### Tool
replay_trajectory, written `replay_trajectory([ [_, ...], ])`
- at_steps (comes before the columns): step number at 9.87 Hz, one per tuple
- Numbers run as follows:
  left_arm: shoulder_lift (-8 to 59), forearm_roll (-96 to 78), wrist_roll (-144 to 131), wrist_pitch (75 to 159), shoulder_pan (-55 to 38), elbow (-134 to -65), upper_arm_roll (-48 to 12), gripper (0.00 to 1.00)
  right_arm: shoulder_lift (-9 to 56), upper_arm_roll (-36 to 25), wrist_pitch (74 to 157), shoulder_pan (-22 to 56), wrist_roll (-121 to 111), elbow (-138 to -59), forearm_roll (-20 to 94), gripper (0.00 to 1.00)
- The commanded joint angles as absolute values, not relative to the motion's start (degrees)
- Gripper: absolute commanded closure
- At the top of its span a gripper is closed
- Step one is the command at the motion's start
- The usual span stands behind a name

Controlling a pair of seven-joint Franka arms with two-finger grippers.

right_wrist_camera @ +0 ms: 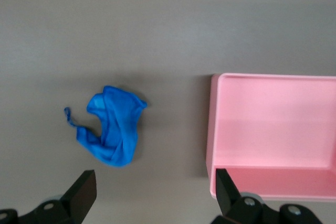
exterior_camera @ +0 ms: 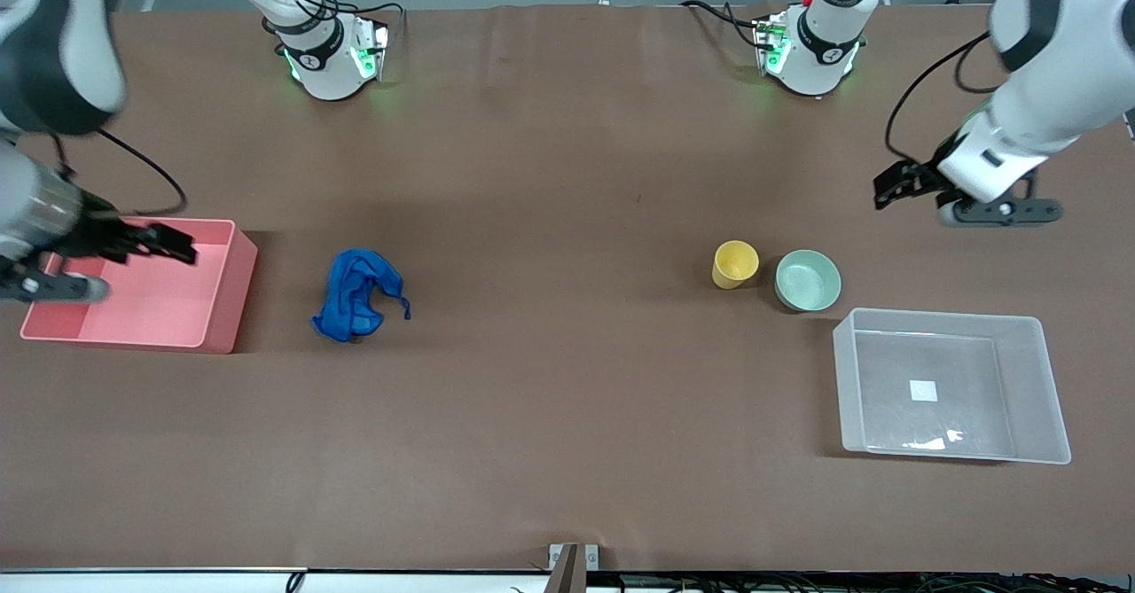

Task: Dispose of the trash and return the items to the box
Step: 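Reach the right gripper to the blue cloth while the left gripper reaches the bowl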

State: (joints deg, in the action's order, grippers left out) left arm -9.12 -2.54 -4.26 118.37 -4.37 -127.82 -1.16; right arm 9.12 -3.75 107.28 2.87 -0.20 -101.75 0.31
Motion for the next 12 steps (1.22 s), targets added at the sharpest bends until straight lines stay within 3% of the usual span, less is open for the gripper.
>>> replay_trajectory([
  [1, -7.3, -3.3, -2.3, 132.9, -4.3, -139.1, -1.1, 0.04, 12.7, -4.0, 118.0, 5.4, 0.3, -109.2, 0.8, 0.0],
  [5, 7.3, -3.0, -2.2, 151.4, -4.2, -141.5, -1.1, 0.05, 20.5, -2.7, 142.6, 7.2, 1.8, -121.2, 1.2, 0.0],
  [9, 16.9, -2.8, -2.2, 160.8, -4.2, -141.0, -1.2, 0.1, 23.7, 0.8, 143.4, 7.2, 8.2, -121.2, 1.2, 0.0],
  [10, 18.0, -2.8, -2.3, 161.6, -4.3, -140.9, -1.2, 0.32, 24.3, 0.8, 143.4, 7.0, 8.2, -121.3, 1.2, 0.0],
  [11, 18.4, -2.8, -2.3, 161.6, -4.3, -140.7, -1.2, 0.7, 24.4, 0.8, 143.4, 7.1, 8.2, -121.6, 1.2, 0.0],
  [12, 18.5, -2.8, -2.2, 161.6, -4.3, -140.7, -1.2, 0.86, 24.7, 0.9, 143.4, 7.1, 8.2, -122.3, 1.2, 0.05],
])
